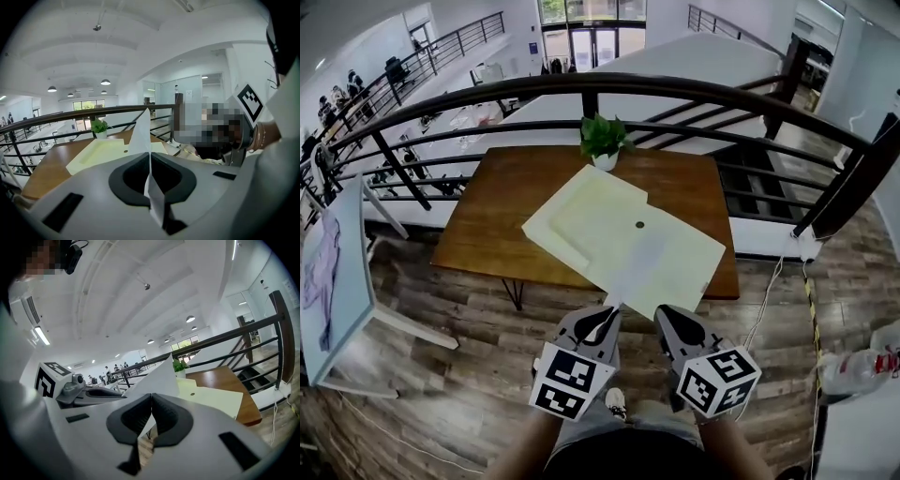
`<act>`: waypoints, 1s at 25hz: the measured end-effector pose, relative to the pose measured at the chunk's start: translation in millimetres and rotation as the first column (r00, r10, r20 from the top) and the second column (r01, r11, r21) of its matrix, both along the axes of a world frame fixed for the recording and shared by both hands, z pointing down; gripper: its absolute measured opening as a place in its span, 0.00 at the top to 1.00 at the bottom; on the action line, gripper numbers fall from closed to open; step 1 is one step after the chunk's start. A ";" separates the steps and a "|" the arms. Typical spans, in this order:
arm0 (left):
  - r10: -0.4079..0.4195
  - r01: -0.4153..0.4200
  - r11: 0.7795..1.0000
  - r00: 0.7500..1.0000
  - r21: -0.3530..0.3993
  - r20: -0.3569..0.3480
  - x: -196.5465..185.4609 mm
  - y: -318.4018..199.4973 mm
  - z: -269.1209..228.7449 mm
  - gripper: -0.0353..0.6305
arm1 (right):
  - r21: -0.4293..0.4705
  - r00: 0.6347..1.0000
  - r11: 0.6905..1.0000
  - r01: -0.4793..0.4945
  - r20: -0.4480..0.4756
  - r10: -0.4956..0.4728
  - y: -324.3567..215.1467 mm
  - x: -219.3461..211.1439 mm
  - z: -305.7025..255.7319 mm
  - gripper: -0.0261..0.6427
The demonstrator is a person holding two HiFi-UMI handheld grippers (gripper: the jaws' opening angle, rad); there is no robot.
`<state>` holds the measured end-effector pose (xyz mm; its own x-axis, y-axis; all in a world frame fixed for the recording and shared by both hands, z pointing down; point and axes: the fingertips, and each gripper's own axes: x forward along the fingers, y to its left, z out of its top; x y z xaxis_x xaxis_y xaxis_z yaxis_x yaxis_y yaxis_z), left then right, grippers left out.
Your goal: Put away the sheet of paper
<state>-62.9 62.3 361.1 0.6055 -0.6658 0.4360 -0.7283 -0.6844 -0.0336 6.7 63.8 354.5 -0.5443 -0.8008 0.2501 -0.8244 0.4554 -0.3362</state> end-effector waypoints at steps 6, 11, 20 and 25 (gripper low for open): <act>0.015 -0.017 0.999 0.999 -0.034 -0.042 -3.1 -17.1 8.6 0.91 | -0.021 0.999 0.999 -0.045 -0.027 0.044 -13.5 5.8 8.7 0.92; 0.011 -0.014 0.999 0.999 -0.052 -0.044 -4.3 -28.2 13.1 0.91 | -0.042 0.998 0.997 -0.062 -0.013 0.061 -22.3 9.3 14.5 0.92; -0.002 0.000 0.999 0.999 -0.044 -0.039 3.8 -72.4 10.3 0.91 | -0.064 0.999 0.997 -0.041 0.025 0.043 -64.8 17.0 22.4 0.92; -0.027 0.026 0.999 0.999 -0.041 -0.021 9.3 -104.5 7.8 0.91 | -0.071 0.999 0.997 -0.003 0.032 0.005 -92.3 17.6 24.1 0.92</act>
<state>-53.6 -42.2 368.9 0.5973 -0.6637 0.4503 -0.7465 -0.6654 0.0094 24.3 -28.5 378.6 -0.5500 -0.7838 0.2884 -0.8143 0.4265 -0.3937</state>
